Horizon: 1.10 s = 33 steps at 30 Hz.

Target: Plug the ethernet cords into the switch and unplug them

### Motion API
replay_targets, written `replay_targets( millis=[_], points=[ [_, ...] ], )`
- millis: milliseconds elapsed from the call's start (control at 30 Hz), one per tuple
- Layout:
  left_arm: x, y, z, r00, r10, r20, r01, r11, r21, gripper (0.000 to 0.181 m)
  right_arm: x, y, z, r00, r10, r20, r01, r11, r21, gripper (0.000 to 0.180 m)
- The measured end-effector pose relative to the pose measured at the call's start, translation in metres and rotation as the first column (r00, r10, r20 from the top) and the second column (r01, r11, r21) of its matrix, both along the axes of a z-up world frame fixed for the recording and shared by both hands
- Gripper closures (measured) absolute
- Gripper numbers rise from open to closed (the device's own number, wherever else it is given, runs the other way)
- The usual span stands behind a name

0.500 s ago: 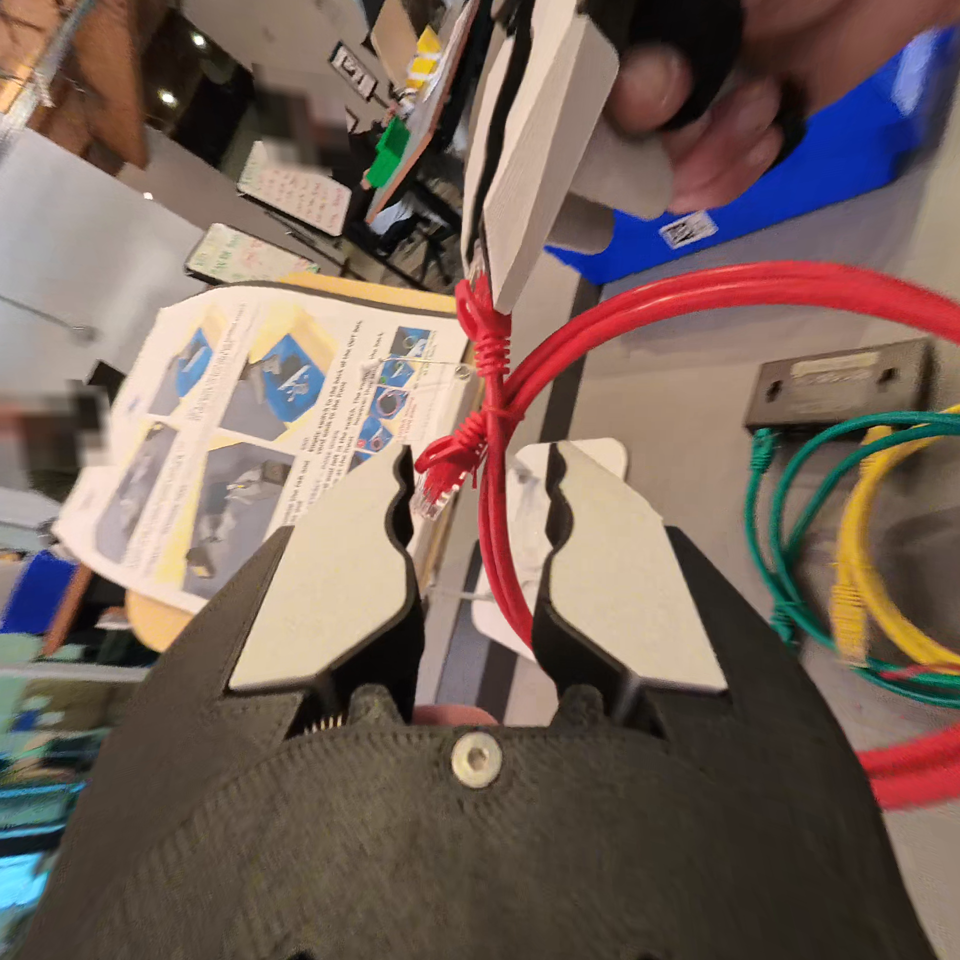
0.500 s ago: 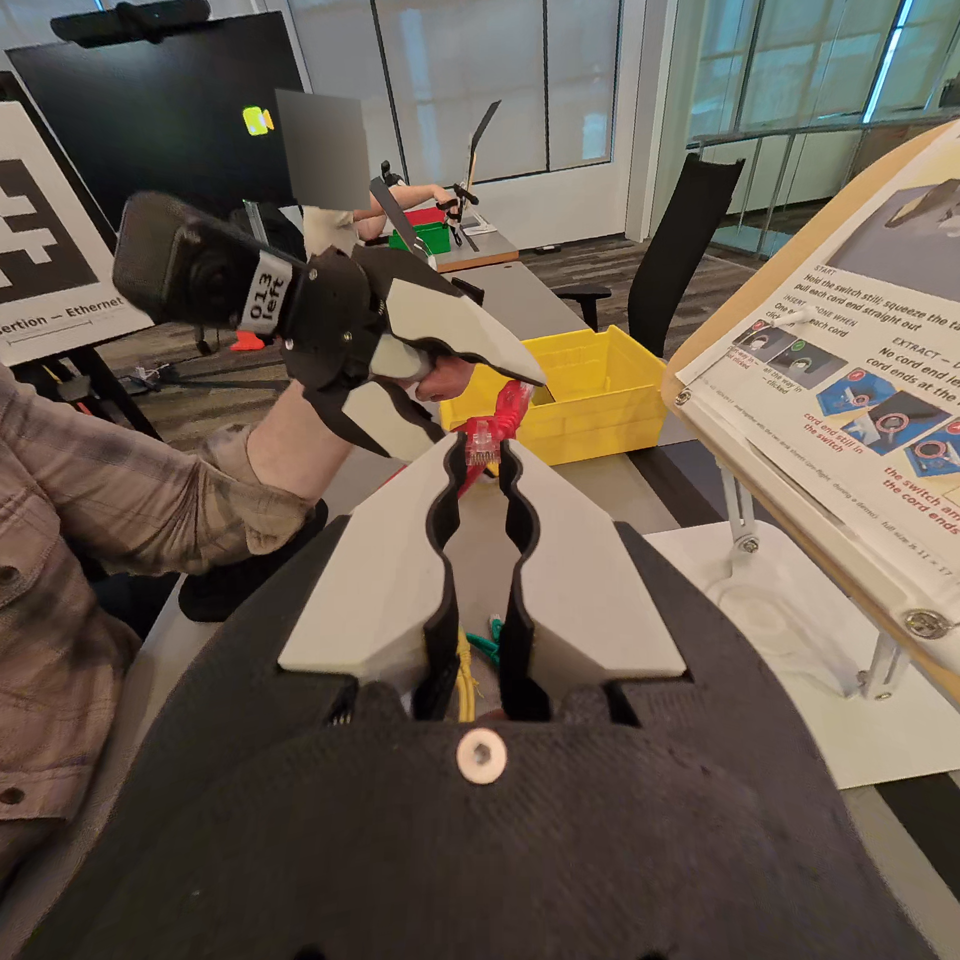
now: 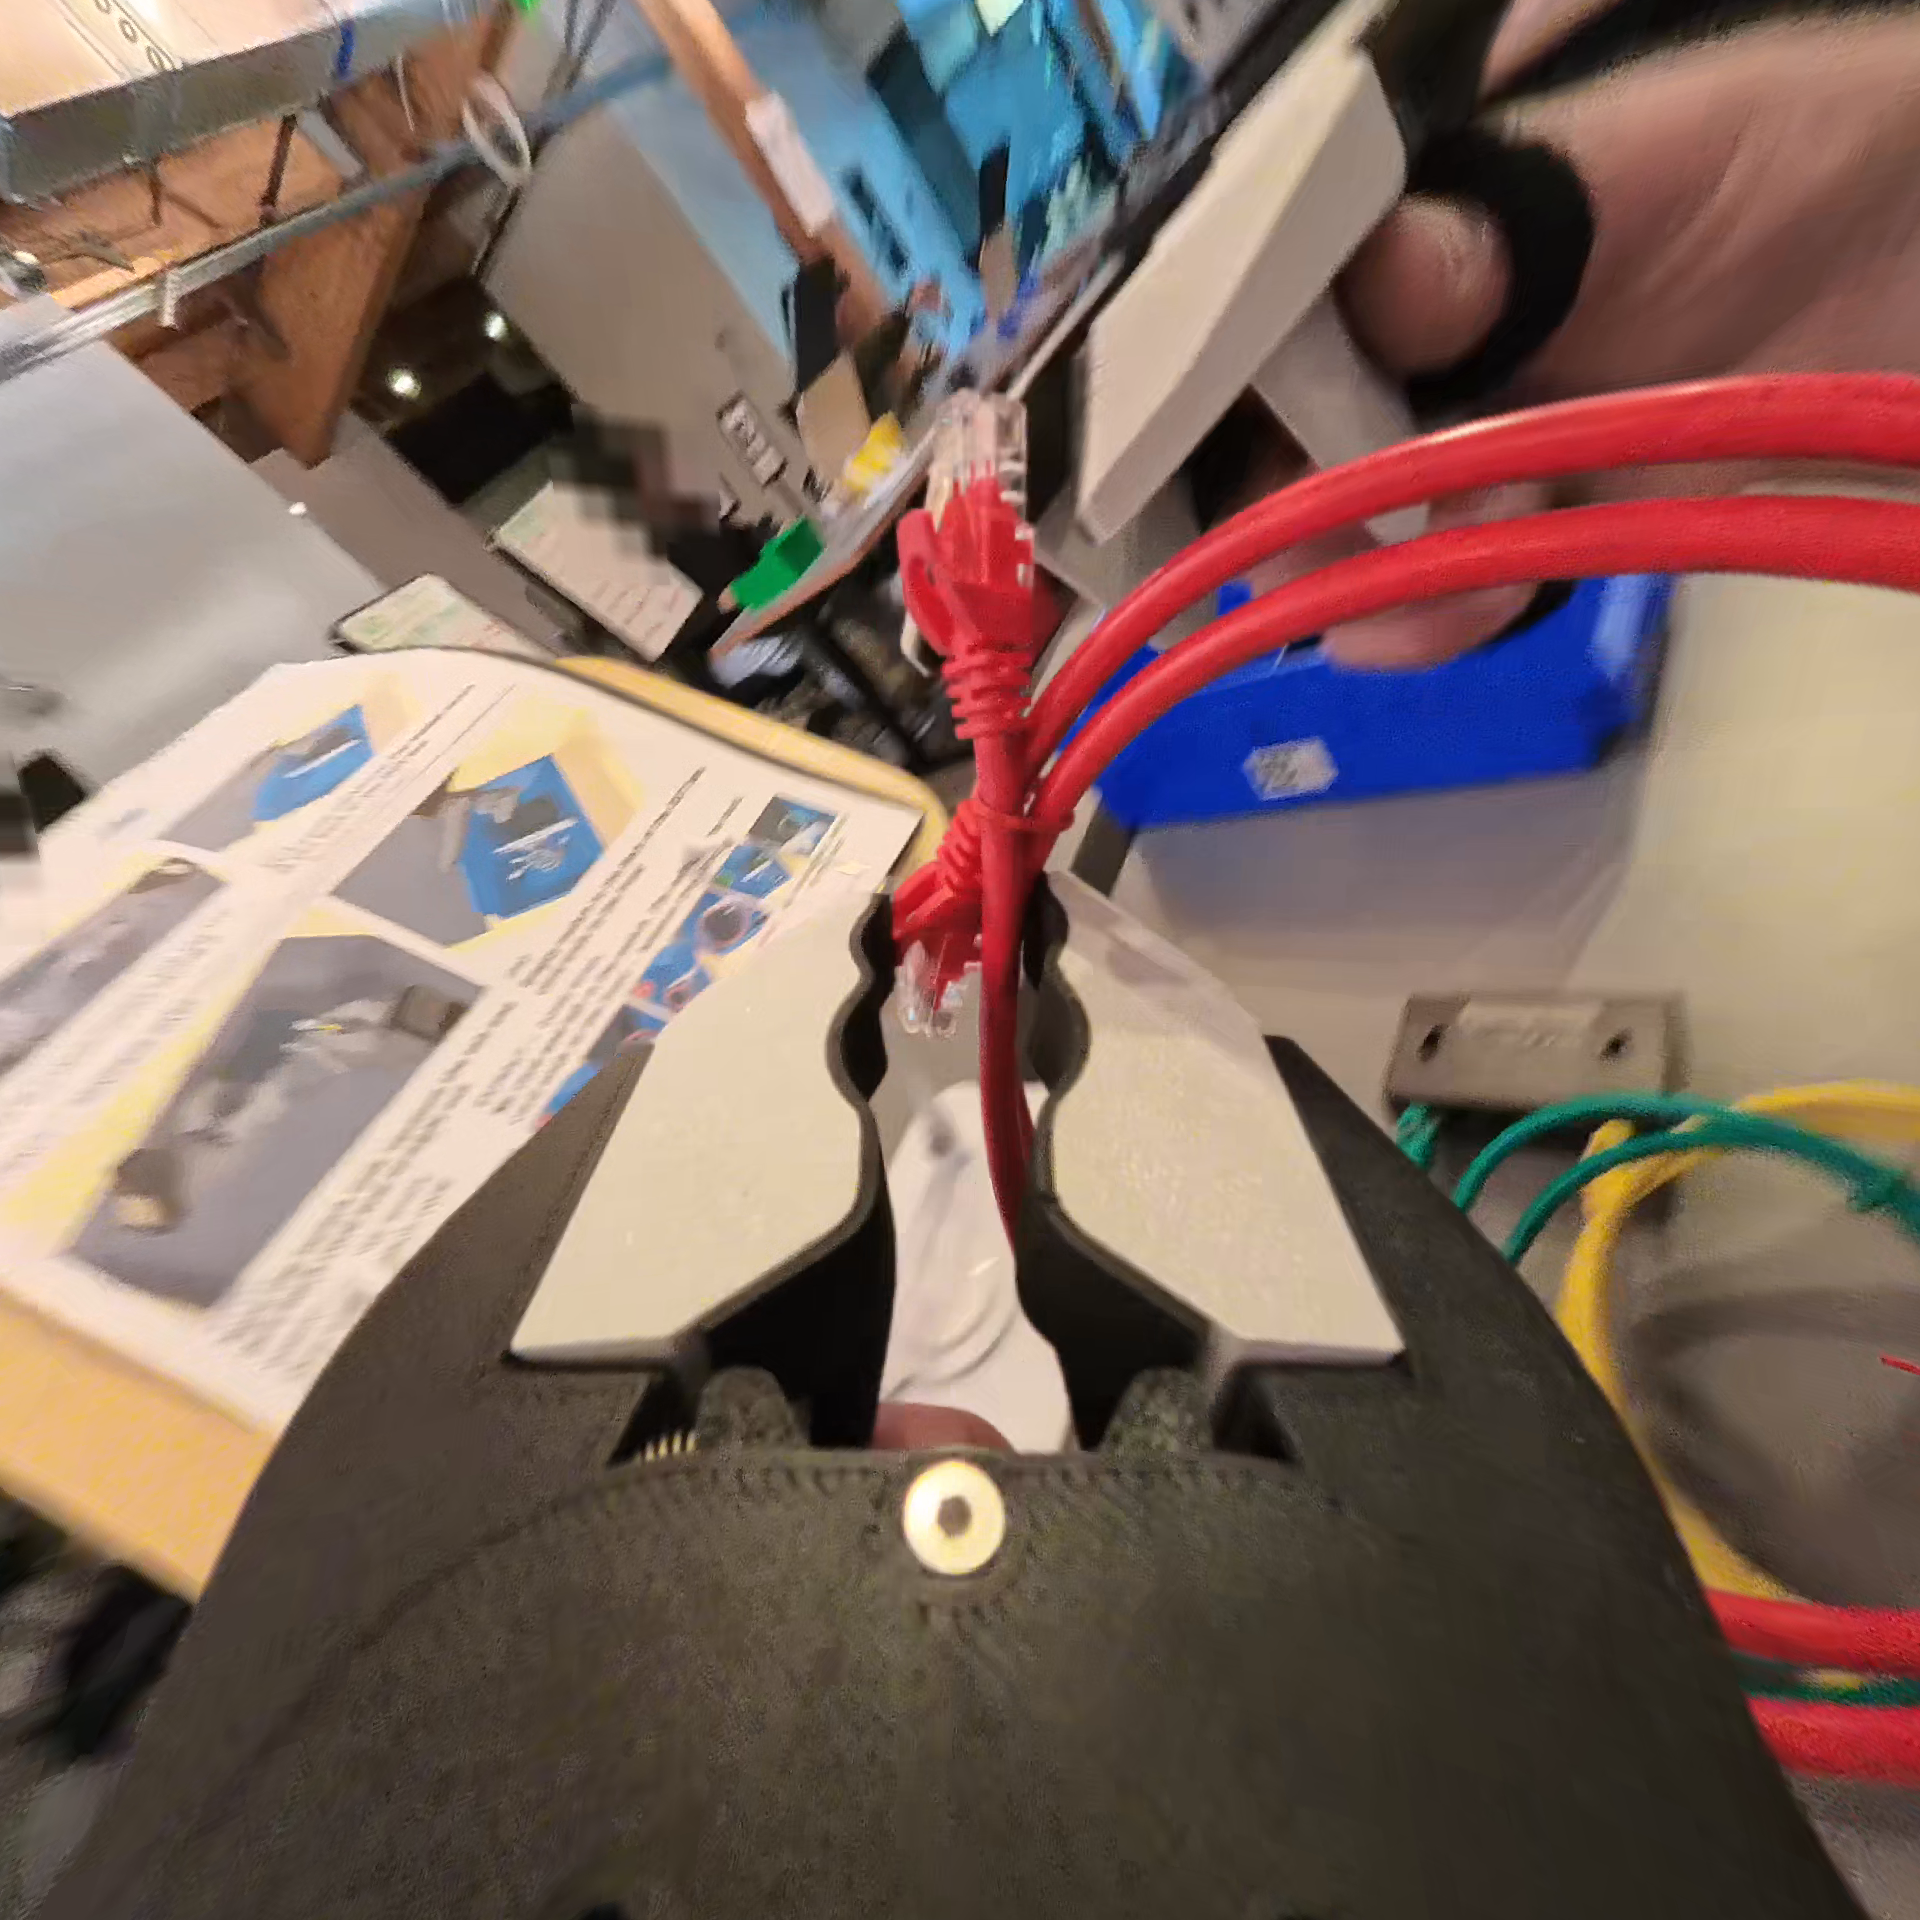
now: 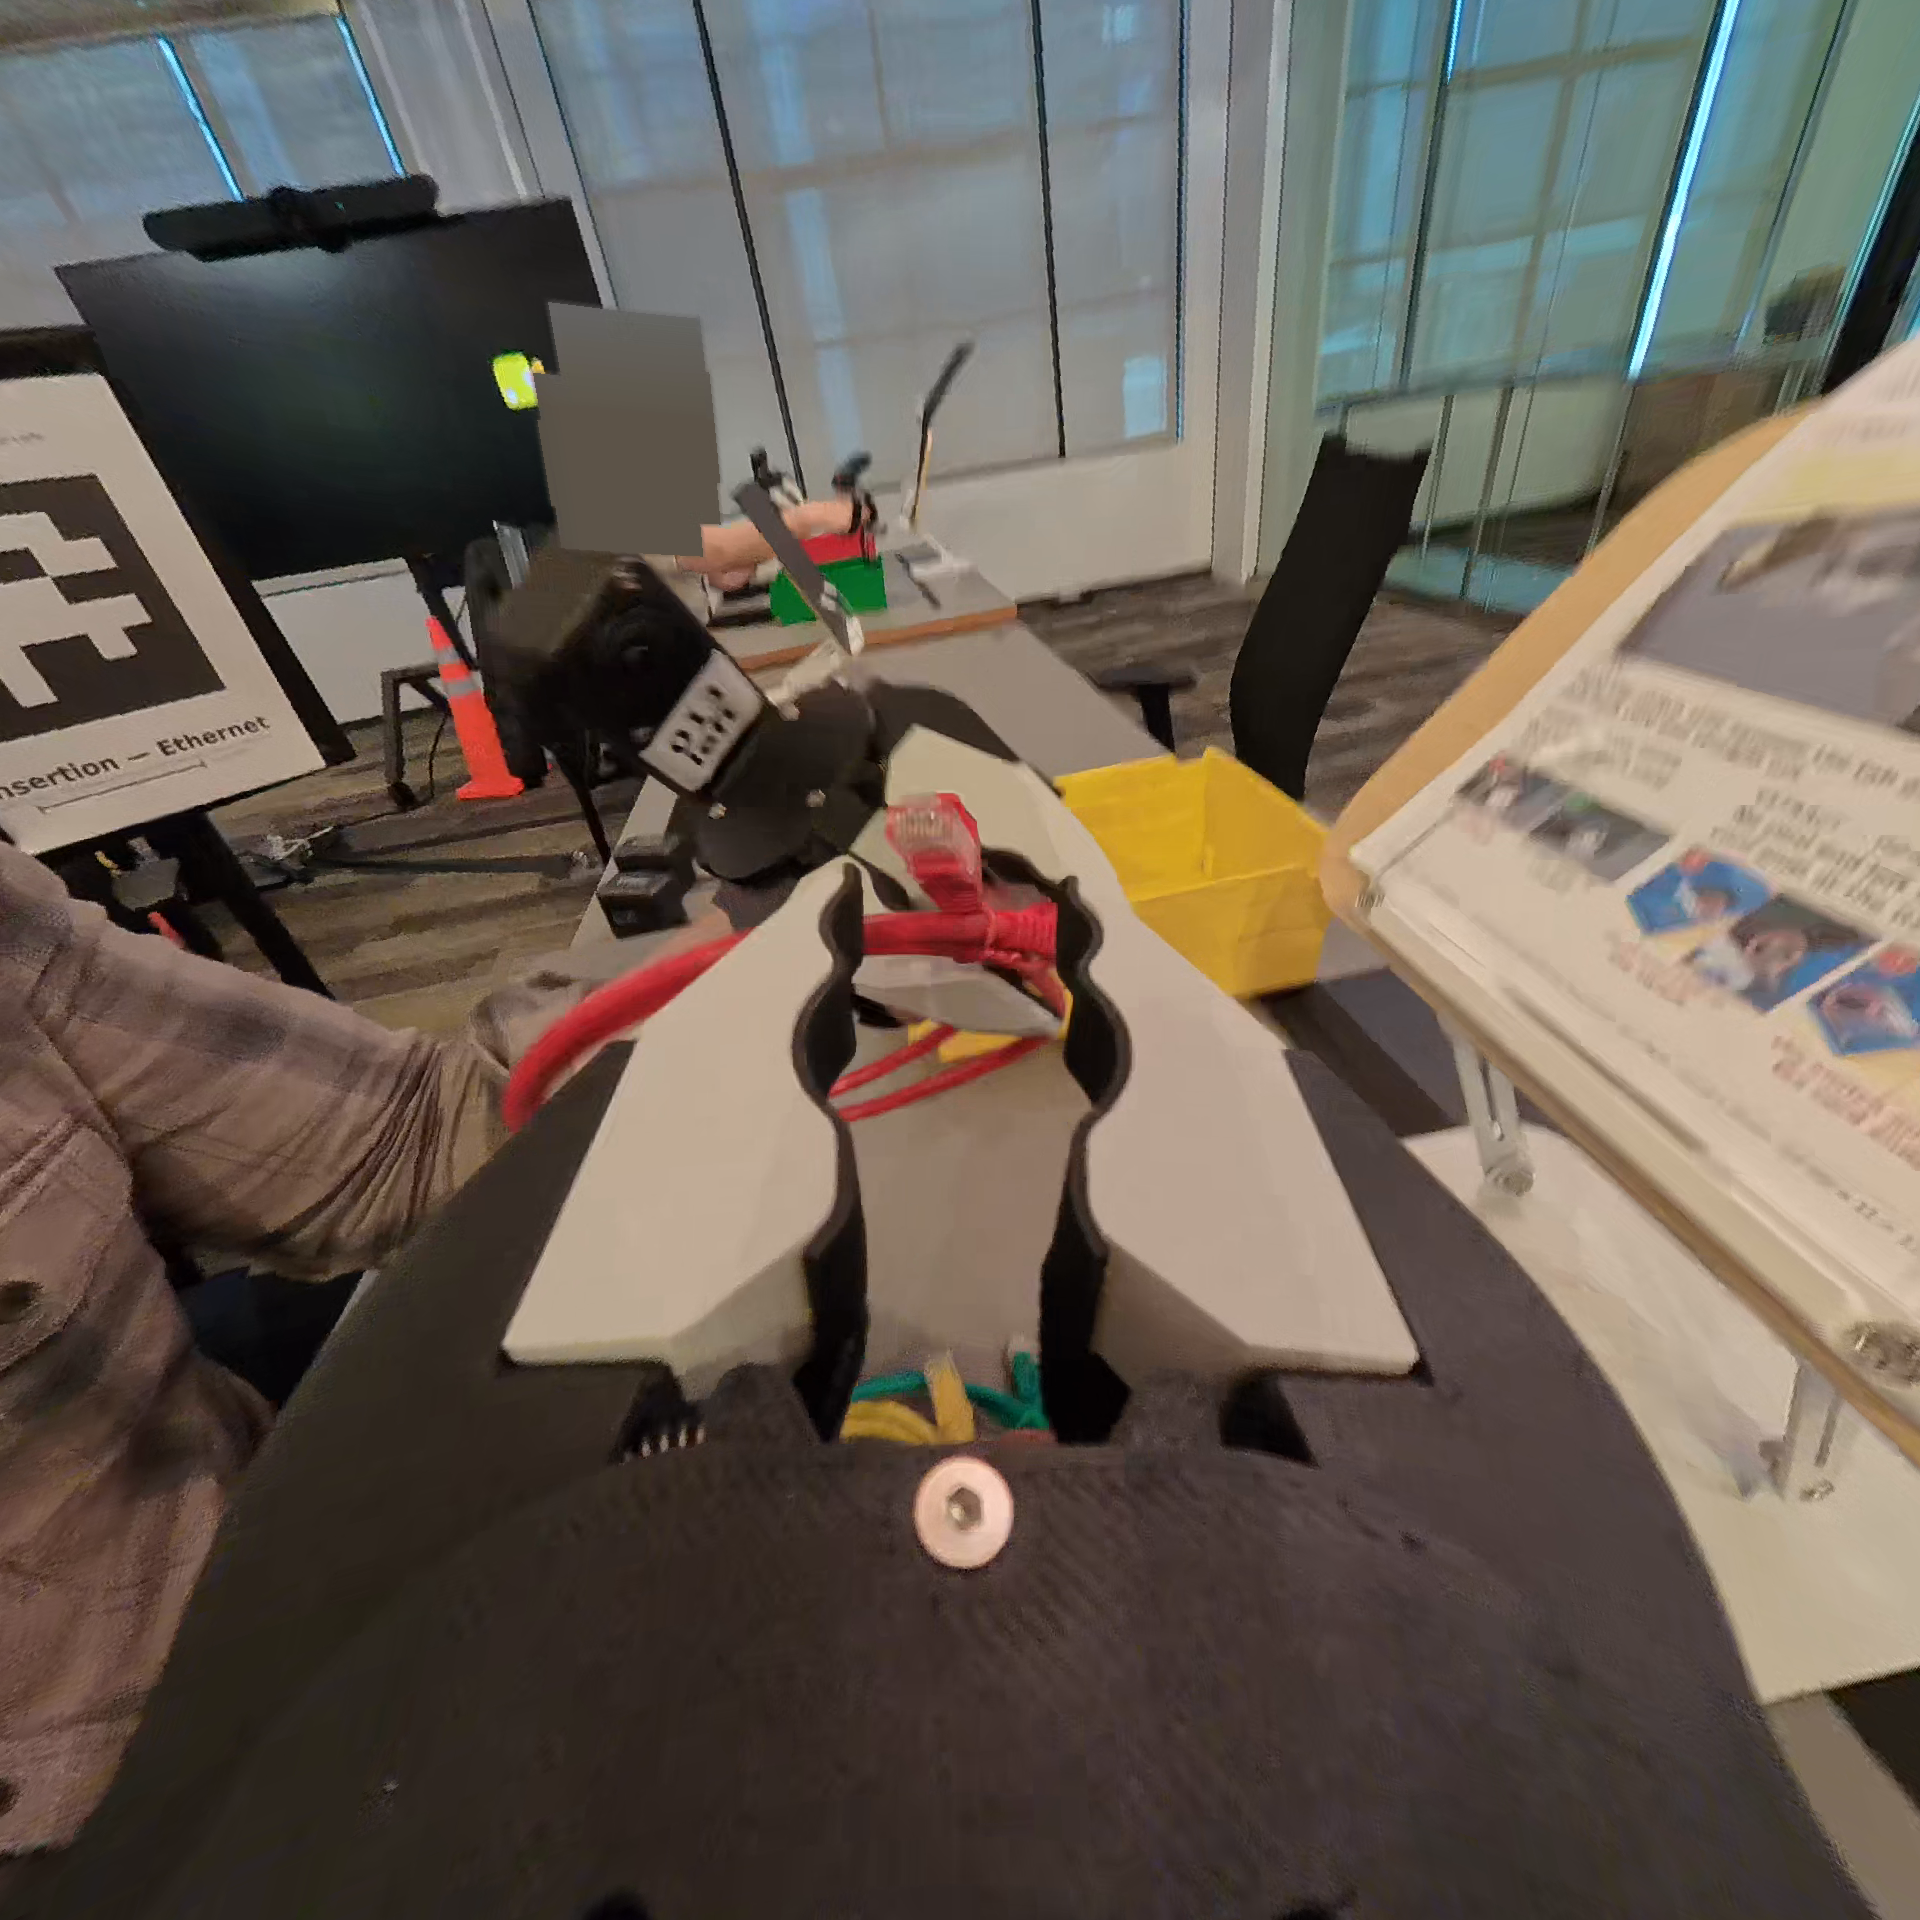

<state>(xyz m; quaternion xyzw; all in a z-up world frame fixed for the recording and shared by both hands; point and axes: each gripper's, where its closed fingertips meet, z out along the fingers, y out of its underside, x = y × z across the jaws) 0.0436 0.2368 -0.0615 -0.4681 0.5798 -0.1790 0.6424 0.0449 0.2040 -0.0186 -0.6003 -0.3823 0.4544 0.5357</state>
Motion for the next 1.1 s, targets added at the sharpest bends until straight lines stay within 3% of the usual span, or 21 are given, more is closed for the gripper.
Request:
replay_targets(
  millis=[100, 167, 500, 567, 867, 1000, 1100],
  points=[
    [0.0, -0.008, 0.01, 0.975, -0.134, 0.18, 0.164, 0.973, -0.165, 0.157, 0.012, 0.003, 0.018, 0.995, -0.059, -0.084, 0.067, 0.994, 0.089, 0.149],
    [0.002, -0.014, 0.012, 0.95, -0.196, 0.245, 0.254, 0.938, -0.236, 0.157, 0.013, 0.004, 0.013, 0.997, -0.052, -0.06, 0.057, 0.996, 0.071, 0.151],
    [0.014, -0.034, 0.025, 0.826, -0.326, 0.46, 0.516, 0.767, -0.382, 0.157, -0.009, -0.004, -0.004, 0.997, -0.031, 0.077, 0.015, 0.982, 0.19, 0.165],
    [0.015, -0.034, 0.025, 0.812, -0.33, 0.481, 0.539, 0.741, -0.401, 0.157, -0.009, -0.006, 0.0, 0.995, -0.051, 0.083, 0.029, 0.97, 0.242, 0.176],
    [0.018, -0.035, 0.024, 0.806, -0.327, 0.492, 0.551, 0.718, -0.425, 0.158, -0.008, -0.007, 0.001, 0.996, -0.055, 0.069, 0.036, 0.969, 0.243, 0.18],
    [0.017, -0.031, 0.024, 0.807, -0.307, 0.504, 0.558, 0.677, -0.48, 0.158, -0.007, -0.002, 0.004, 0.969, -0.205, 0.136, 0.141, 0.915, 0.377, 0.18],
    [0.017, -0.027, 0.022, 0.817, -0.283, 0.503, 0.548, 0.656, -0.52, 0.158, -0.004, 0.002, 0.006, 0.89, -0.392, 0.234, 0.212, 0.809, 0.549, 0.18]
  ],
)
